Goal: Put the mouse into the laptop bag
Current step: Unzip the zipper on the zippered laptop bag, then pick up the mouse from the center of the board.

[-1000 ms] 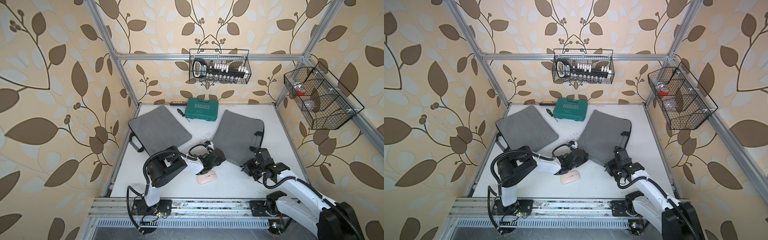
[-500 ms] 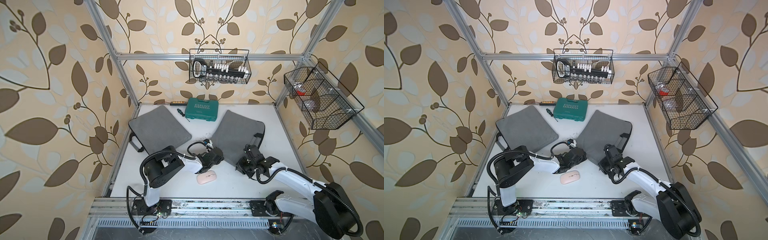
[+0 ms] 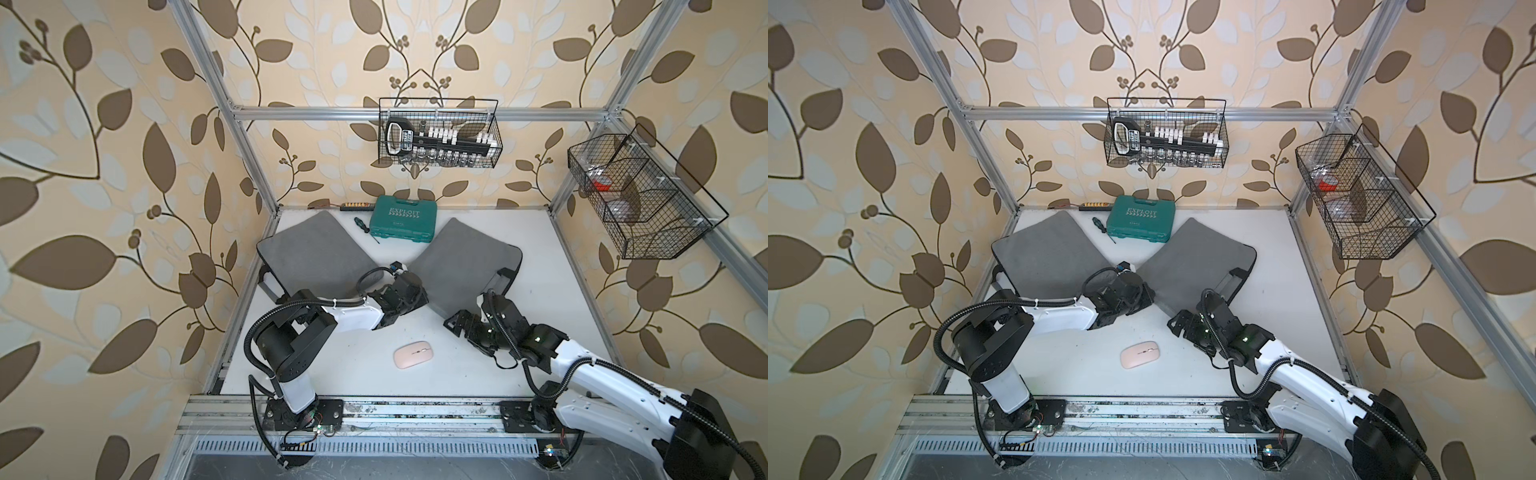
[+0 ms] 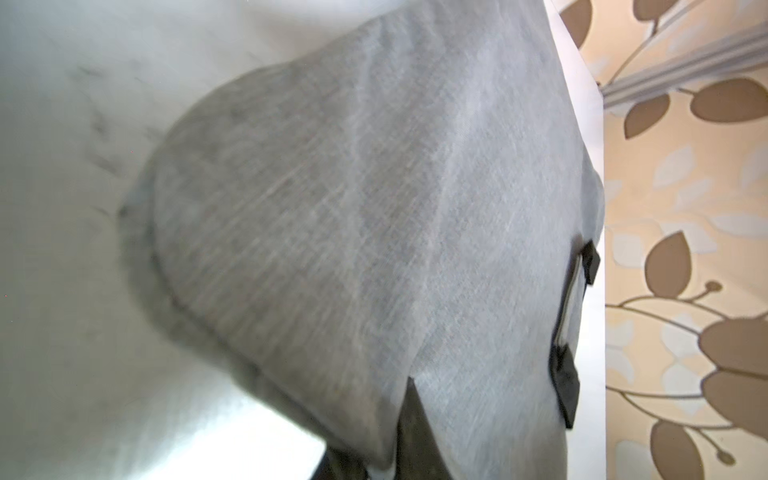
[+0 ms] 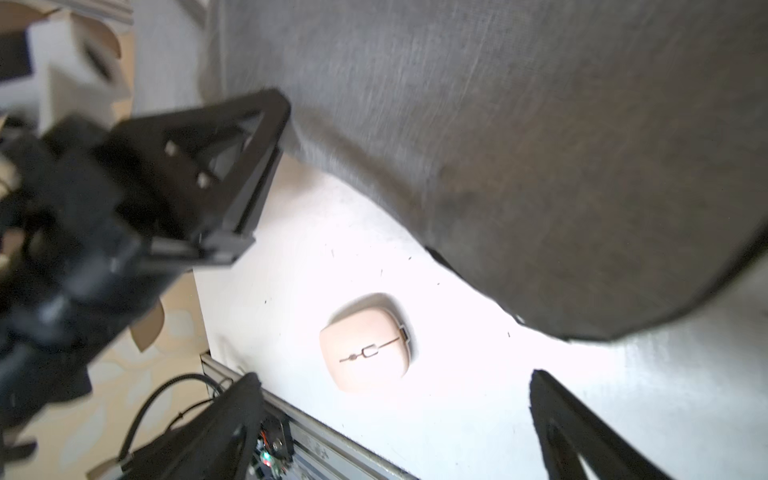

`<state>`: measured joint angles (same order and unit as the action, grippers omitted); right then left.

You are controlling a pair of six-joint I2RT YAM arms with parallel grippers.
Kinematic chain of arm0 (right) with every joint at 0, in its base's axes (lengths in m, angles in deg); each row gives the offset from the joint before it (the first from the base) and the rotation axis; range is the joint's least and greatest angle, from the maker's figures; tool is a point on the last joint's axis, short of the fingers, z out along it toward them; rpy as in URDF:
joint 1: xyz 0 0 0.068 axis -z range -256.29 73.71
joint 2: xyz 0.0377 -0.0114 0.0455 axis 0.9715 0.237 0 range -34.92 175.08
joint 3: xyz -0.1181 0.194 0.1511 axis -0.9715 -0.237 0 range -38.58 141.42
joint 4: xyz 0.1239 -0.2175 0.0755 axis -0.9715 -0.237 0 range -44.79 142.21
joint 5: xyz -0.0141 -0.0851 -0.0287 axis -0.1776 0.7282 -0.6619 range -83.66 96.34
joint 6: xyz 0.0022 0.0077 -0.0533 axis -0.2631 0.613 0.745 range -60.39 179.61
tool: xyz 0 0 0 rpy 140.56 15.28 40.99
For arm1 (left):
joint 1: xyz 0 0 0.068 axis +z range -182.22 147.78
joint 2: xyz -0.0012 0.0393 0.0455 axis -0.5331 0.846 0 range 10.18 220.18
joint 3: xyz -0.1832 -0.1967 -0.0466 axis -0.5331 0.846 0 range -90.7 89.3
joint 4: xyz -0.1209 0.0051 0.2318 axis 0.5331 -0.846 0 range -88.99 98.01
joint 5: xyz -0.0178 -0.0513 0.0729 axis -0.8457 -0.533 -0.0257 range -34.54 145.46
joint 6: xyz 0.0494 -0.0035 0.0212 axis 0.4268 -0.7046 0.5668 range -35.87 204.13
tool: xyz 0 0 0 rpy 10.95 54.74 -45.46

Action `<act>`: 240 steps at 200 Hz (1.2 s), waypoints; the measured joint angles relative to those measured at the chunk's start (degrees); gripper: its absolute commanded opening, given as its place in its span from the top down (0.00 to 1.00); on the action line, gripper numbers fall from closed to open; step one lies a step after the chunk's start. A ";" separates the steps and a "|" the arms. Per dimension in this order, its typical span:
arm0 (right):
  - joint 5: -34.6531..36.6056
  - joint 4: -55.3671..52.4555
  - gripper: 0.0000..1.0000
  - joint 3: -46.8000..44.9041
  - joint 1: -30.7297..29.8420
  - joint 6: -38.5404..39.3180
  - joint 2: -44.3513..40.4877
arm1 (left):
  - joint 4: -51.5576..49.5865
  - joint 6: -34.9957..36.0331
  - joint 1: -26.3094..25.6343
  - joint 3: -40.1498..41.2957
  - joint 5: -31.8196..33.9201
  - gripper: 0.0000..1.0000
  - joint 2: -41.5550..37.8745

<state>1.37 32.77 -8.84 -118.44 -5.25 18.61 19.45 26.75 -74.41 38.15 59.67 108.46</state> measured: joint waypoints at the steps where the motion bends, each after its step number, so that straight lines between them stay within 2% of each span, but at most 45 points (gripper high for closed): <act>1: 0.22 0.00 0.01 0.02 -0.50 0.02 -0.15 | -0.15 0.37 0.17 -0.07 0.00 0.69 -0.02; 24: 3.32 0.37 0.01 0.42 -8.63 -0.24 -0.07 | -3.98 2.32 5.57 -1.66 -1.40 0.38 -0.31; 39: 4.68 1.27 0.01 0.42 -13.77 -0.79 2.29 | -5.16 3.32 8.68 -1.95 -2.49 0.11 -1.20; 51: 5.53 2.01 0.01 0.59 -17.18 -1.36 5.62 | -6.78 4.37 10.58 -1.95 -2.97 0.02 -2.89; 83: 7.19 2.73 0.02 3.41 -21.31 -2.23 14.82 | -12.33 7.15 12.15 -1.73 -3.23 0.01 -12.41; 120: 7.69 5.40 0.04 7.43 -21.73 -2.69 22.91 | -19.91 8.66 11.85 0.81 -1.07 0.01 -30.08; 156: 7.58 6.08 0.06 14.78 -21.88 -2.32 33.29 | -29.70 9.22 11.85 4.87 1.31 0.01 -41.44; 203: 9.77 1.92 0.02 30.53 -22.27 1.38 48.54 | -41.16 8.98 11.85 9.60 3.41 0.01 -49.77; 240: 16.11 -5.97 0.02 42.40 -25.70 4.17 57.40 | -44.54 8.92 11.87 9.60 4.92 0.01 -52.06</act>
<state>17.47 26.80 33.56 -144.15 -1.07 76.01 -25.10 35.66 -62.54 47.74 64.58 56.39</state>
